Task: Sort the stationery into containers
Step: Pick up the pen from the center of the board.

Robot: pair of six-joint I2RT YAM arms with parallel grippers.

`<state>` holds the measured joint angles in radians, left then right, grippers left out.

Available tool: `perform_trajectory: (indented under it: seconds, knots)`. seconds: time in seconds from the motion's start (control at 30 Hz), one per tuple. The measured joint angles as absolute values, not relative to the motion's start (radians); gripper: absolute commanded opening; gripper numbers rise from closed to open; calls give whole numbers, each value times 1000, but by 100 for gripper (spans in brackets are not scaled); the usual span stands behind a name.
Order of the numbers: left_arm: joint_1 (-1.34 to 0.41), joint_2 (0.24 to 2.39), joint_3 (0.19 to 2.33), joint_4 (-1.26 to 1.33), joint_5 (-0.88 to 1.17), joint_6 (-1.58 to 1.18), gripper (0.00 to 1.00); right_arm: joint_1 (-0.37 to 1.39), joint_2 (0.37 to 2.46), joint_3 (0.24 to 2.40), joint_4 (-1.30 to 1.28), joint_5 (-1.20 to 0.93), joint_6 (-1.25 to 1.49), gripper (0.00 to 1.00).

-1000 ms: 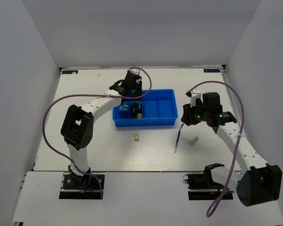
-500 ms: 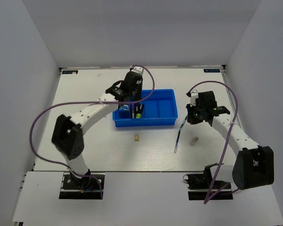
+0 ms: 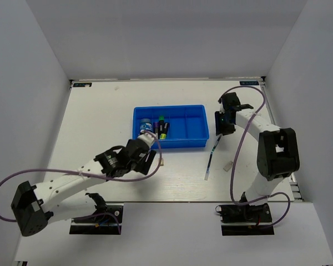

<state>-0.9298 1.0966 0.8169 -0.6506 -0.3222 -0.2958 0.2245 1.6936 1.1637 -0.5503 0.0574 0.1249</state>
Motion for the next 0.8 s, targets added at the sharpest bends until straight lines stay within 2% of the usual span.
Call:
perform_trajectory:
  seconds: [0.13,0.3,0.8]
  knots:
    - [-930,937,691,-698,-380,-280,82,224,1786,1230,-557,73,162,40]
    - [-942,820,677,-715,-443,-273,83,224,1837,1256,-588,103,201,37]
    - [-953,836,677,-725,-480,-282,83,225,1869,1243,-601,113,241,35]
